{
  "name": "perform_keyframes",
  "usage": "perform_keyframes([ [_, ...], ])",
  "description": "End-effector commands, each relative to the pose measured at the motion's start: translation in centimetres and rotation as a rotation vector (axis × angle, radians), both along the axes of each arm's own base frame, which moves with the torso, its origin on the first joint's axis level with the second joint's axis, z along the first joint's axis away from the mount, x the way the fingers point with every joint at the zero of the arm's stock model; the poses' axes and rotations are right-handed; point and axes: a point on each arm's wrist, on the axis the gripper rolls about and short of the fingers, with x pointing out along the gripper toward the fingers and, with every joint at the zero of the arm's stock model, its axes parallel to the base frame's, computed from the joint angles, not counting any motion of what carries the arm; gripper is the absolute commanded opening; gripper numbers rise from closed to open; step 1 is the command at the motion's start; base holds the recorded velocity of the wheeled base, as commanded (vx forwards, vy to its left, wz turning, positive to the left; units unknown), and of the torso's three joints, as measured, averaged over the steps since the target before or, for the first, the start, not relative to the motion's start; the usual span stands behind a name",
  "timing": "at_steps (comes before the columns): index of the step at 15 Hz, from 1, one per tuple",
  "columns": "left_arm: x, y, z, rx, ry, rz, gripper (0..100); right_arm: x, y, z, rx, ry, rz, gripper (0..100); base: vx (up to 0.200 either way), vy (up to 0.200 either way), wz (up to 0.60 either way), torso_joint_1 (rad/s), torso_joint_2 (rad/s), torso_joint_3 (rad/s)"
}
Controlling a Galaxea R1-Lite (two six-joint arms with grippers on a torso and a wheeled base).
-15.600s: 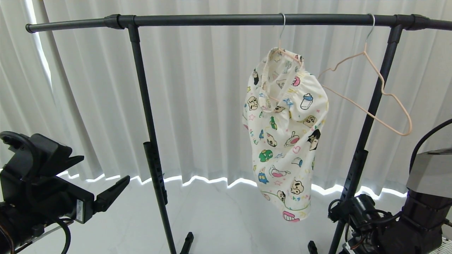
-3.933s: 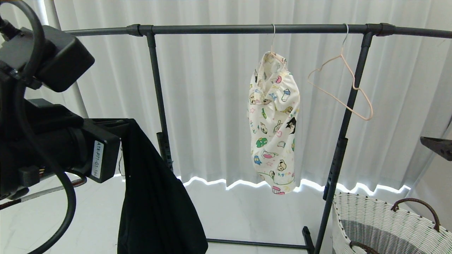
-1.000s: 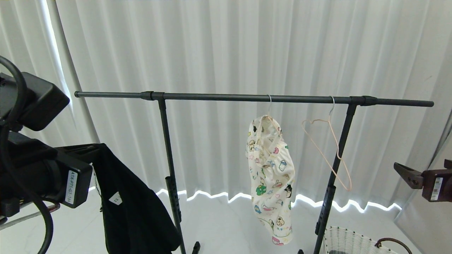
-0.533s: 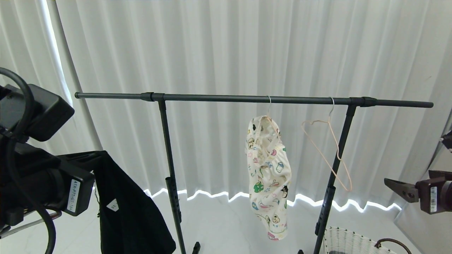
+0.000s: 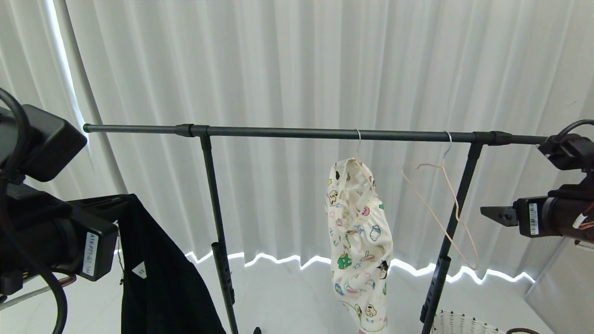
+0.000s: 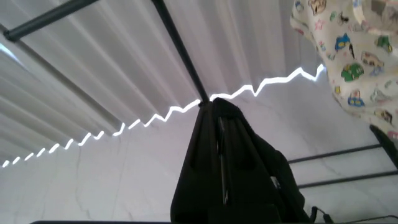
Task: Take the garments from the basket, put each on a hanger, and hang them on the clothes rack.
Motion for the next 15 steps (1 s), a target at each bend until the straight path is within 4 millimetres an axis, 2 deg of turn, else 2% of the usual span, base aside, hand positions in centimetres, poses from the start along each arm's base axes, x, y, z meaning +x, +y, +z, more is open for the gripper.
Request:
perform_keyframes([
  [1,0.1,0.0,0.2,-0.003,-0.005,0.000,0,1.7,0.6,-1.6,-0.019,0.061,0.000,100,0.200,0.000,0.00,0.002,0.01,-0.002],
  [4,0.1,-0.1,0.3,-0.009,-0.014,0.000,0,2.9,0.9,-3.0,-0.034,0.118,-0.005,100,0.200,0.000,0.00,0.002,0.00,-0.002],
  [8,0.7,-0.5,0.5,-0.033,-0.054,-0.001,0,4.9,0.8,-4.8,-0.005,0.163,-0.029,100,0.000,0.000,0.00,0.000,0.00,0.000],
  [11,1.3,-0.9,0.6,-0.038,-0.064,-0.002,0,6.3,0.5,-7.3,0.004,0.236,-0.067,100,0.000,0.000,0.00,0.000,0.00,0.000],
  [14,1.3,-0.9,0.6,-0.041,-0.065,-0.001,0,7.2,0.8,-8.4,0.038,0.238,-0.054,100,0.000,0.000,0.00,0.000,0.00,0.000],
  [15,1.3,-0.9,0.6,-0.041,-0.065,0.000,0,7.3,0.8,-8.6,0.036,0.247,-0.055,0,0.000,0.000,0.00,0.000,0.00,0.000],
])
